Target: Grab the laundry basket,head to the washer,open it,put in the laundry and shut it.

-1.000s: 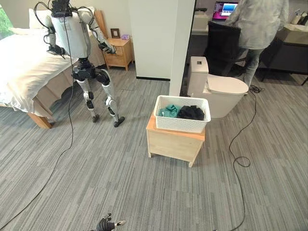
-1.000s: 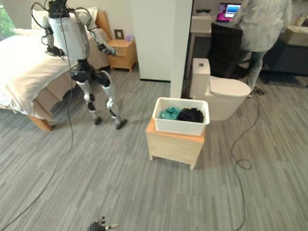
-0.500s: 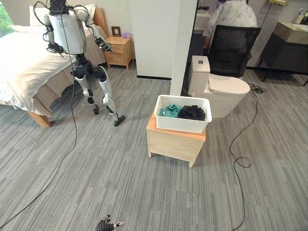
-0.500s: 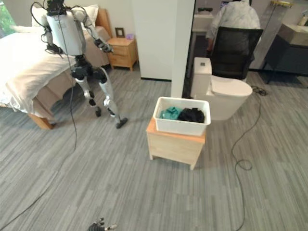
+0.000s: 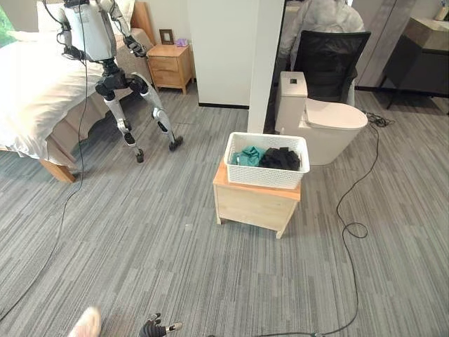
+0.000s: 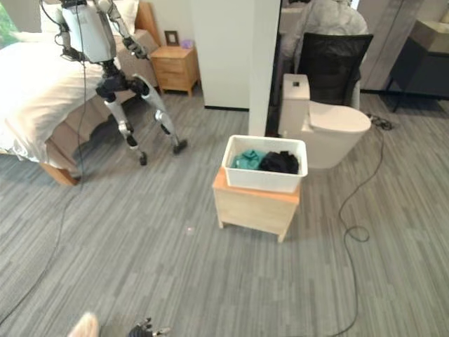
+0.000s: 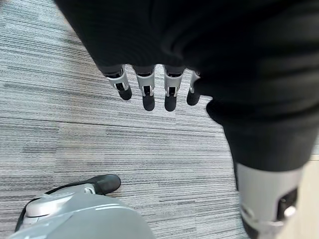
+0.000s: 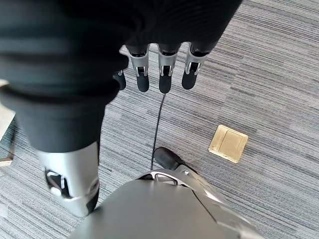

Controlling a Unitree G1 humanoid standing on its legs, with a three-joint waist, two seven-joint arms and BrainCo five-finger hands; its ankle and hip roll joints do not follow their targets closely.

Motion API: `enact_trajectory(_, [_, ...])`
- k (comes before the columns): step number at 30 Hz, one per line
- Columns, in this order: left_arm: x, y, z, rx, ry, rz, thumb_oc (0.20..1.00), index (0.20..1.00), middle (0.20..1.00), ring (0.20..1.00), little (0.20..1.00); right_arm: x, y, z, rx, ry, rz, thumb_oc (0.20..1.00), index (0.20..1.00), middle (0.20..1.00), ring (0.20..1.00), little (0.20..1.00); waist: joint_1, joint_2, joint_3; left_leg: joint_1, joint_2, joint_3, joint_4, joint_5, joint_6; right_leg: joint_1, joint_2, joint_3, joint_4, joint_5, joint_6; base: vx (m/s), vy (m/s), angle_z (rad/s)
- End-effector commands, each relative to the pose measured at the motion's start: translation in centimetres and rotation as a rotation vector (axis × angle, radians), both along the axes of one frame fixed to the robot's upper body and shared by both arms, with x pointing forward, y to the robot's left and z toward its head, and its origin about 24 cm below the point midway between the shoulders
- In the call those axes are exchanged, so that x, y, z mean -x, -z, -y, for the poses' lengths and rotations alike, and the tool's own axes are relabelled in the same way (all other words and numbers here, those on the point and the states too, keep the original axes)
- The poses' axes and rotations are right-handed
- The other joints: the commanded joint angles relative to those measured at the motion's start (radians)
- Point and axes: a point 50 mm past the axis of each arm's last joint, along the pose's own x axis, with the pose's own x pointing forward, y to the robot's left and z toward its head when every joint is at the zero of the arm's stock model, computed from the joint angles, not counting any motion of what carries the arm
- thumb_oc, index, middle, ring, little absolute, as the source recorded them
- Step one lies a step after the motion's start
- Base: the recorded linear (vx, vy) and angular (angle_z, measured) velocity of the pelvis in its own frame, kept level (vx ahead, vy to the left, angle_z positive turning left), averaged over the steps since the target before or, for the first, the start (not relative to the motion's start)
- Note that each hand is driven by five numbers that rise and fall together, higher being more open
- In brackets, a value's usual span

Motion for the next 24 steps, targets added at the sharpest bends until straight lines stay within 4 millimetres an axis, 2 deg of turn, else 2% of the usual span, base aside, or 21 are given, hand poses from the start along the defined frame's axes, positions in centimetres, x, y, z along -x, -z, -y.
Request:
enact_trajectory(1, [-2.1, -0.6, -0.7, -0.005, -0.059, 0.063, 1.0, 1.0, 1.0, 1.0, 1.0, -1.1, -0.2, 0.4, 0.006, 0.018, 0.031, 1.0, 1.0, 1.0, 1.0, 1.0, 0.021, -0.051, 0.05, -0.041, 0.144, -0.016, 0.098, 0.019, -0.116, 0.047, -0.074, 0.067, -0.001, -0.068, 0.077, -0.02, -0.111, -0.03])
enact_trajectory(2, [-2.1, -0.6, -0.7, -0.005, -0.059, 0.063, 1.0, 1.0, 1.0, 1.0, 1.0, -1.1, -0.2, 0.4, 0.006, 0.018, 0.031, 1.0, 1.0, 1.0, 1.0, 1.0, 0.02, -0.05, 0.049, -0.046, 0.144, -0.017, 0.104, 0.016, -0.116, 0.046, -0.073, 0.066, -0.001, -0.068, 0.077, -0.1, -0.186, -0.17])
enact_trajectory(3, [-2.8, -0.8, -0.4, 0.007, -0.071, 0.092, 1.0, 1.0, 1.0, 1.0, 1.0, -2.1, -0.6, 1.2, 0.023, 0.05, 0.071, 1.0, 1.0, 1.0, 1.0, 1.0, 0.037, -0.06, 0.11, -0.216, 0.123, -0.062, 0.38, 0.087, -0.112, 0.055, -0.071, 0.062, -0.001, -0.067, 0.053, -0.1, -0.139, -0.1])
enact_trajectory(4, [-2.9, -0.8, -0.4, 0.008, -0.071, 0.093, 1.0, 1.0, 1.0, 1.0, 1.0, -2.1, -0.6, 1.2, 0.024, 0.05, 0.072, 1.0, 1.0, 1.0, 1.0, 1.0, 0.034, -0.057, 0.107, -0.226, 0.124, -0.067, 0.39, 0.083, -0.112, 0.052, -0.068, 0.059, -0.001, -0.067, 0.053, -0.02, -0.152, 0.01])
enact_trajectory(5, [-2.8, -0.7, 0.1, 0.022, -0.071, 0.093, 1.0, 1.0, 1.0, 1.0, 1.0, -2.5, -0.9, 1.7, 0.033, 0.082, 0.092, 1.0, 1.0, 1.0, 1.0, 1.0, 0.029, -0.055, 0.113, -0.271, 0.121, -0.034, 0.422, 0.099, -0.093, 0.061, -0.065, 0.05, -0.001, -0.085, 0.049, 0.13, 0.01, 0.03])
enact_trajectory(6, [-2.6, -0.6, 0.2, 0.026, -0.072, 0.088, 1.0, 1.0, 1.0, 1.0, 1.0, -2.5, -1.0, 2.1, 0.04, 0.106, 0.097, 1.0, 1.0, 1.0, 1.0, 1.0, 0.034, -0.055, 0.11, -0.286, 0.12, -0.006, 0.388, 0.087, -0.086, 0.065, -0.067, 0.049, -0.001, -0.094, 0.051, 0.13, 0.009, -0.04])
enact_trajectory(7, [-2.6, -0.6, 0.2, 0.026, -0.072, 0.088, 1.0, 1.0, 1.0, 1.0, 1.0, -2.5, -1.0, 2.1, 0.04, 0.107, 0.097, 1.0, 1.0, 1.0, 1.0, 1.0, 0.034, -0.055, 0.11, -0.285, 0.12, -0.005, 0.388, 0.087, -0.086, 0.065, -0.068, 0.049, -0.001, -0.094, 0.051, 0.22, 0.078, -0.06])
enact_trajectory(8, [-2.3, -0.5, 0.3, 0.036, -0.078, 0.08, 1.0, 1.0, 1.0, 1.0, 1.0, -2.8, -1.2, 2.7, 0.046, 0.152, 0.124, 1.0, 1.0, 1.0, 1.0, 1.0, 0.049, -0.056, 0.106, -0.321, 0.103, 0.012, 0.294, 0.078, -0.077, 0.079, -0.067, 0.056, -0.001, -0.112, 0.055, 0.26, 0.1, 0.06])
enact_trajectory(10, [-2.1, -0.4, 0.5, 0.037, -0.089, 0.073, 1.0, 1.0, 1.0, 1.0, 1.0, -3.6, -1.4, 2.8, 0.043, 0.181, 0.161, 1.0, 1.0, 1.0, 1.0, 1.0, 0.066, -0.047, 0.096, -0.347, 0.091, -0.002, 0.164, 0.132, -0.083, 0.09, -0.053, 0.065, -0.001, -0.134, 0.06, 0.35, 0.13, 0.11])
enact_trajectory(11, [-2.1, -0.3, 0.5, 0.036, -0.092, 0.07, 1.0, 1.0, 1.0, 1.0, 1.0, -4.1, -1.6, 2.8, 0.043, 0.192, 0.18, 1.0, 1.0, 1.0, 1.0, 1.0, 0.079, -0.047, 0.095, -0.381, 0.086, -0.012, 0.108, 0.143, -0.087, 0.109, -0.048, 0.071, -0.001, -0.158, 0.065, 0.25, 0.079, 0.09])
enact_trajectory(13, [-2.1, -0.3, 0.5, 0.034, -0.098, 0.07, 1.0, 1.0, 1.0, 1.0, 1.0, -4.3, -1.6, 2.6, 0.036, 0.202, 0.19, 1.0, 1.0, 1.0, 1.0, 1.0, 0.086, -0.049, 0.096, -0.39, 0.083, -0.013, 0.085, 0.152, -0.09, 0.125, -0.049, 0.077, -0.001, -0.172, 0.068, 0.33, 0.104, -0.06])
enact_trajectory(15, [-1.5, -0.2, 0.0, 0.03, -0.148, 0.052, 1.0, 1.0, 1.0, 1.0, 1.0, -4.4, -1.4, 1.9, 0.016, 0.199, 0.178, 1.0, 1.0, 1.0, 1.0, 1.0, 0.109, -0.064, 0.073, -0.419, 0.08, -0.006, 0.139, 0.172, -0.077, 0.195, -0.065, 0.093, -0.001, -0.195, 0.082, 0.59, 0.208, -0.3])
enact_trajectory(16, [-1.5, -0.3, -0.2, 0.025, -0.153, 0.056, 1.0, 1.0, 1.0, 1.0, 1.0, -4.3, -1.3, 1.8, 0.013, 0.197, 0.178, 1.0, 1.0, 1.0, 1.0, 1.0, 0.115, -0.071, 0.074, -0.434, 0.068, -0.01, 0.186, 0.168, -0.07, 0.198, -0.08, 0.094, 0.028, -0.2, 0.078, 0.43, 0.169, -0.49])
enact_trajectory(17, [-1.5, -0.3, -0.6, 0.017, -0.161, 0.057, 1.0, 1.0, 1.0, 1.0, 1.0, -4.3, -1.3, 1.5, 0.002, 0.194, 0.174, 1.0, 1.0, 1.0, 1.0, 1.0, 0.126, -0.083, 0.07, -0.438, 0.057, -0.009, 0.226, 0.142, -0.053, 0.186, -0.097, 0.102, 0.079, -0.213, 0.076, 0.4, 0.177, -0.5])
enact_trajectory(18, [-1.4, -0.4, -0.9, 0.011, -0.162, 0.053, 1.0, 1.0, 1.0, 1.0, 1.0, -4.4, -1.2, 1.3, -0.007, 0.186, 0.175, 1.0, 1.0, 1.0, 1.0, 1.0, 0.133, -0.093, 0.065, -0.434, 0.045, 0.001, 0.244, 0.121, -0.037, 0.176, -0.113, 0.106, 0.123, -0.204, 0.086, 0.46, 0.216, -0.34])
enact_trajectory(20, [-1.7, -0.5, -1.3, -0.005, -0.149, 0.056, 1.0, 1.0, 1.0, 1.0, 1.0, -4.8, -1.3, 1.1, -0.015, 0.178, 0.183, 1.0, 1.0, 1.0, 1.0, 1.0, 0.135, -0.107, 0.07, -0.4, 0.015, 0.021, 0.258, 0.075, -0.004, 0.117, -0.145, 0.114, 0.299, -0.131, 0.119, 0.45, 0.28, -0.29])
enact_trajectory(21, [-2.6, -1.0, -1.6, -0.01, -0.118, 0.096, 1.0, 1.0, 1.0, 1.0, 1.0, -5.4, -1.4, 1.0, -0.019, 0.156, 0.196, 1.0, 1.0, 1.0, 1.0, 1.0, 0.116, -0.094, 0.089, -0.347, -0.006, 0.033, 0.243, 0.035, 0.033, 0.013, -0.163, 0.128, 0.522, -0.011, 0.144, 0.39, 0.322, -0.34])
enact_trajectory(22, [-3.1, -1.2, -1.6, -0.007, -0.103, 0.115, 1.0, 1.0, 1.0, 1.0, 1.0, -5.9, -1.6, 1.0, -0.018, 0.153, 0.212, 1.0, 1.0, 1.0, 1.0, 1.0, 0.11, -0.079, 0.095, -0.329, 0.0, 0.039, 0.237, 0.025, 0.043, -0.02, -0.173, 0.108, 0.589, 0.02, 0.155, 0.37, 0.32, -0.19])
enact_trajectory(23, [-3.5, -1.4, -1.7, -0.01, -0.097, 0.132, 1.0, 1.0, 1.0, 1.0, 1.0, -6.6, -1.8, 1.0, -0.019, 0.155, 0.237, 1.0, 1.0, 1.0, 1.0, 1.0, 0.106, -0.067, 0.109, -0.3, 0.003, 0.056, 0.229, 0.01, 0.055, -0.06, -0.209, 0.065, 0.657, 0.058, 0.174, 0.27, 0.178, 0.08])
enact_trajectory(24, [-3.8, -1.6, -1.9, -0.015, -0.089, 0.145, 1.0, 1.0, 1.0, 1.0, 1.0, -7.0, -2.0, 1.1, -0.022, 0.165, 0.257, 1.0, 1.0, 1.0, 1.0, 1.0, 0.102, -0.058, 0.113, -0.268, 0.004, 0.059, 0.223, -0.014, 0.058, -0.079, -0.244, 0.019, 0.676, 0.054, 0.183, 0.17, 0.113, 0.17])
